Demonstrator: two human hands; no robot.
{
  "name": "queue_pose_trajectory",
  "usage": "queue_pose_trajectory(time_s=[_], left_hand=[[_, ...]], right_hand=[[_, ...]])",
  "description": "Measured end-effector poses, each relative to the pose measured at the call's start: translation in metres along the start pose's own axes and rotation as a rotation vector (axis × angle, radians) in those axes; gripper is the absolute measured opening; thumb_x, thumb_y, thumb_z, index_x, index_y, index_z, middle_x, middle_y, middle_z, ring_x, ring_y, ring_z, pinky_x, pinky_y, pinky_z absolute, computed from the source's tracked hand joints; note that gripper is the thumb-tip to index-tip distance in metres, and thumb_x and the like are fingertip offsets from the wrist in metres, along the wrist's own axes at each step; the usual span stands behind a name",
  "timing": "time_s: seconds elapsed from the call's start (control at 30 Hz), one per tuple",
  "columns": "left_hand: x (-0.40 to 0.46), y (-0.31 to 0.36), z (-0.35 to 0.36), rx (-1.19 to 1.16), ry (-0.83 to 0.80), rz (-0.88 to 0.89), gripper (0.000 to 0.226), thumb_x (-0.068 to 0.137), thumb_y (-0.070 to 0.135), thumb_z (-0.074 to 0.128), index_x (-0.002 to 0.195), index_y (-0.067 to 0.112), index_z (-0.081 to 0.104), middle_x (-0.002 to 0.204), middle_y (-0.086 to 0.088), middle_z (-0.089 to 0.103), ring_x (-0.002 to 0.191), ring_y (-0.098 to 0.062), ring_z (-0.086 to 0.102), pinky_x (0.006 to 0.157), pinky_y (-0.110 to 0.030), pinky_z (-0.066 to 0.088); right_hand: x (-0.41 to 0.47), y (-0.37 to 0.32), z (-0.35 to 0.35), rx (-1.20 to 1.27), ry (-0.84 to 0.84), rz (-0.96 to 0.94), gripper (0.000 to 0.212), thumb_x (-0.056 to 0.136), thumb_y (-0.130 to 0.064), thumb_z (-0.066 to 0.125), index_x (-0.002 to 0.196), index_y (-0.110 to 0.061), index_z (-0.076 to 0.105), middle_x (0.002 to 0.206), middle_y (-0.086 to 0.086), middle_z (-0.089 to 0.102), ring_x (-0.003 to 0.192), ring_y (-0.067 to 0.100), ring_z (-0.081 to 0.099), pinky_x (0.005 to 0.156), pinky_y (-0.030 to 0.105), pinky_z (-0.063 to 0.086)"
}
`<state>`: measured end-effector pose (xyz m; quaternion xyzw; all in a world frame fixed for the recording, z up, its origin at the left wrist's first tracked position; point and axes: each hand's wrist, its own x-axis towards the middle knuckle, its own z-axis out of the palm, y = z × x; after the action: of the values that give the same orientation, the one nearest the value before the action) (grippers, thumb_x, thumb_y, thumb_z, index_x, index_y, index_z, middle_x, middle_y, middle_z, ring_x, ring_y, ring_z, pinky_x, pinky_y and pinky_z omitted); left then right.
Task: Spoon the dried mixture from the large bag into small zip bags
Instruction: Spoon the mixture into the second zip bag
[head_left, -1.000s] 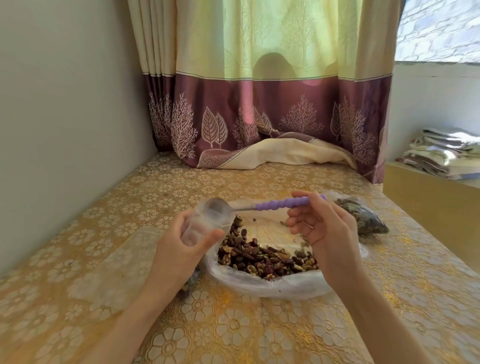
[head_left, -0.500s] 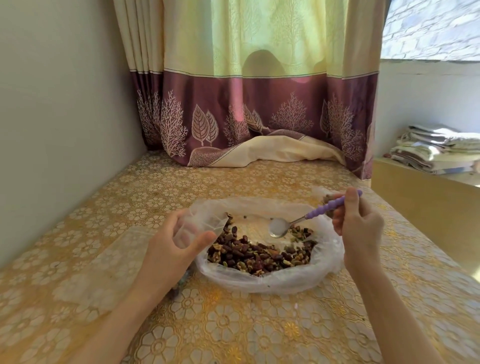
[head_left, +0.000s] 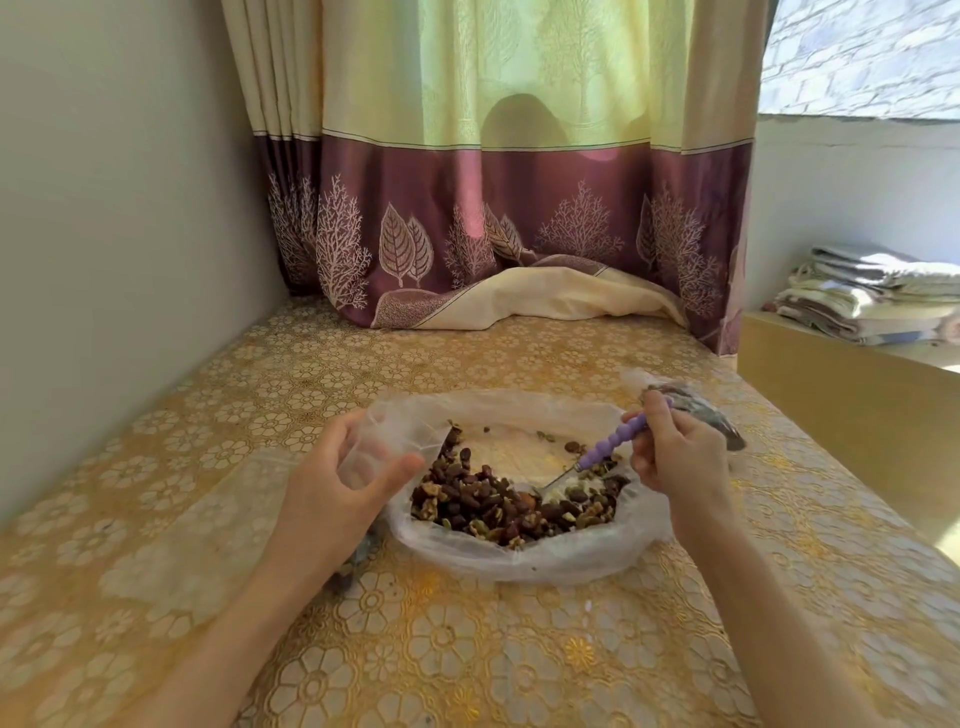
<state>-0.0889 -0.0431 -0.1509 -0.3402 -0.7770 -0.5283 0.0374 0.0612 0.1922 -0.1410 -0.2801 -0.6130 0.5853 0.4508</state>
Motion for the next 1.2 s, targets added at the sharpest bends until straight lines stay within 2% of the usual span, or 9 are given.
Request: queue_pose_trajectory(time_s=[0.17, 0.3, 0.57, 0.7, 0.8, 0.87, 0.97, 1.1, 1.2], left_hand=[[0.000, 0.000, 0.000, -0.003, -0.007, -0.006, 0.093, 0.052, 0.083, 0.052, 0.125, 0.027, 0.048, 0.120, 0.004, 0.060, 0.115, -0.016, 0.053, 0.089, -0.030, 0.043], [0.000, 0.000, -0.001, 0.003, -0.013, -0.007, 0.092, 0.051, 0.087, 0.050, 0.122, 0.028, 0.049, 0.117, 0.006, 0.060, 0.114, -0.015, 0.054, 0.086, -0.029, 0.043], [-0.001, 0.005, -0.002, -0.011, -0.043, -0.004, 0.089, 0.048, 0.089, 0.049, 0.116, 0.032, 0.051, 0.105, 0.013, 0.060, 0.099, -0.009, 0.057, 0.076, -0.024, 0.044], [-0.001, 0.003, 0.001, 0.016, -0.068, -0.004, 0.077, 0.062, 0.076, 0.058, 0.120, 0.025, 0.053, 0.112, 0.005, 0.061, 0.102, -0.016, 0.056, 0.077, -0.024, 0.043], [-0.002, 0.006, 0.002, 0.017, -0.098, 0.005, 0.067, 0.058, 0.078, 0.061, 0.109, 0.035, 0.055, 0.101, 0.016, 0.062, 0.094, 0.010, 0.055, 0.068, -0.012, 0.037], [-0.002, 0.008, 0.002, 0.021, -0.112, 0.002, 0.063, 0.052, 0.079, 0.056, 0.102, 0.041, 0.054, 0.092, 0.019, 0.063, 0.084, 0.018, 0.053, 0.064, -0.011, 0.036], [-0.002, 0.005, 0.003, 0.031, -0.135, -0.007, 0.059, 0.057, 0.077, 0.061, 0.103, 0.041, 0.054, 0.094, 0.019, 0.062, 0.081, 0.008, 0.056, 0.064, -0.014, 0.038], [-0.001, 0.003, 0.004, 0.043, -0.165, 0.005, 0.059, 0.055, 0.070, 0.062, 0.105, 0.039, 0.054, 0.100, 0.017, 0.062, 0.081, 0.004, 0.054, 0.066, -0.016, 0.040], [-0.001, 0.003, 0.006, 0.045, -0.174, 0.014, 0.054, 0.055, 0.069, 0.063, 0.101, 0.044, 0.053, 0.102, 0.019, 0.061, 0.096, 0.006, 0.054, 0.072, -0.015, 0.039]], right_hand=[[0.001, -0.001, 0.000, -0.006, -0.009, 0.133, 0.044, 0.098, -0.031, 0.050, 0.067, -0.003, 0.063, 0.048, 0.004, 0.055, 0.034, 0.007, 0.043, 0.032, 0.015, 0.030], [0.000, -0.002, 0.001, -0.017, -0.055, 0.169, 0.042, 0.100, -0.026, 0.046, 0.071, 0.000, 0.062, 0.061, 0.018, 0.058, 0.033, 0.008, 0.044, 0.029, 0.016, 0.027], [0.001, -0.006, -0.003, 0.058, 0.125, 0.109, 0.044, 0.100, -0.026, 0.046, 0.066, -0.003, 0.061, 0.047, 0.003, 0.051, 0.031, 0.006, 0.042, 0.031, 0.015, 0.030], [-0.002, -0.008, 0.000, 0.081, 0.153, 0.054, 0.045, 0.100, -0.029, 0.046, 0.067, -0.004, 0.062, 0.051, 0.003, 0.053, 0.034, 0.006, 0.045, 0.033, 0.015, 0.032], [-0.006, -0.011, 0.003, 0.125, 0.152, 0.022, 0.046, 0.100, -0.032, 0.046, 0.068, -0.004, 0.063, 0.049, 0.001, 0.054, 0.036, 0.006, 0.046, 0.034, 0.015, 0.034], [-0.010, -0.014, 0.006, 0.152, 0.147, -0.002, 0.047, 0.099, -0.032, 0.046, 0.066, -0.005, 0.063, 0.047, -0.001, 0.055, 0.037, 0.007, 0.047, 0.036, 0.015, 0.035], [-0.017, -0.020, 0.014, 0.168, 0.135, -0.048, 0.046, 0.099, -0.032, 0.047, 0.064, -0.008, 0.063, 0.046, -0.003, 0.056, 0.038, 0.007, 0.047, 0.037, 0.016, 0.038], [-0.027, -0.028, 0.024, 0.209, 0.094, -0.092, 0.045, 0.099, -0.030, 0.047, 0.064, -0.008, 0.063, 0.046, -0.003, 0.056, 0.037, 0.007, 0.047, 0.037, 0.015, 0.038], [-0.035, -0.032, 0.030, 0.223, 0.039, -0.107, 0.043, 0.098, -0.032, 0.048, 0.065, -0.010, 0.063, 0.047, -0.003, 0.056, 0.037, 0.008, 0.048, 0.035, 0.015, 0.036]])
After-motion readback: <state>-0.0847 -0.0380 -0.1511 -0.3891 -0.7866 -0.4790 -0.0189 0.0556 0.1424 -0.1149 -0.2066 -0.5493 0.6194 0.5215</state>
